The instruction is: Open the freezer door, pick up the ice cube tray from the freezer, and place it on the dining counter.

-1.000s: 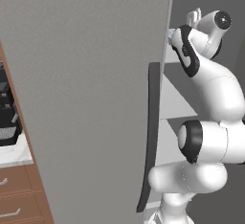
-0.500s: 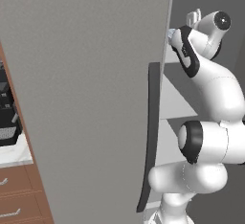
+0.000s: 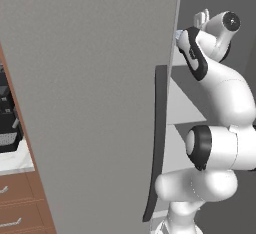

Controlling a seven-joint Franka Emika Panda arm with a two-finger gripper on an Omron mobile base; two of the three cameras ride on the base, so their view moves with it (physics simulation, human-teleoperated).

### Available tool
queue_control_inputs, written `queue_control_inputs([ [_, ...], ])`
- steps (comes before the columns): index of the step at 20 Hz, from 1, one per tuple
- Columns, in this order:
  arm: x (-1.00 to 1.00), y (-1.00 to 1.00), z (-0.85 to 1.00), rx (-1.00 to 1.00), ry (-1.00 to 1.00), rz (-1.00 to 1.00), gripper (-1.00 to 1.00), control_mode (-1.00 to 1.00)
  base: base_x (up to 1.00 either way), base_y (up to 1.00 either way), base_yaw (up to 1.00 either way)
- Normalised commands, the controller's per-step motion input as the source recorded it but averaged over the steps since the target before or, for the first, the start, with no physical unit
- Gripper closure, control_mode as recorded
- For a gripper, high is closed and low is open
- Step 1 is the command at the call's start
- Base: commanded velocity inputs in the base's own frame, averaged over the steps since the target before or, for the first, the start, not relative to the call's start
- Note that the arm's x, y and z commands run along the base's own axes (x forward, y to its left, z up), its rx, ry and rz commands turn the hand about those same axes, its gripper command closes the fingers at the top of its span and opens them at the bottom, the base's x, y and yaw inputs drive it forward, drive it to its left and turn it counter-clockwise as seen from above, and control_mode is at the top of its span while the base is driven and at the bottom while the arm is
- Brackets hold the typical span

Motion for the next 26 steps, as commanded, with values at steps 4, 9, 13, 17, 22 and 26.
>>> queue_control_inputs([
  [4,0.02,0.02,0.0,0.0,0.0,0.0,-1.0,-1.0,0.0,0.0,0.0],
  [9,0.01,0.01,0.0,0.0,0.0,0.0,-1.0,-1.0,0.0,0.0,0.0],
  [13,0.0,0.0,0.0,0.0,0.0,0.0,-1.0,-1.0,0.0,0.0,0.0],
  [17,0.0,0.0,0.0,0.0,0.0,0.0,-1.0,-1.0,0.0,0.0,0.0],
  [22,0.0,0.0,0.0,0.0,0.0,0.0,1.0,-1.0,0.0,0.0,0.0],
  [26,0.0,0.0,0.0,0.0,0.0,0.0,1.0,-1.0,0.0,0.0,0.0],
])
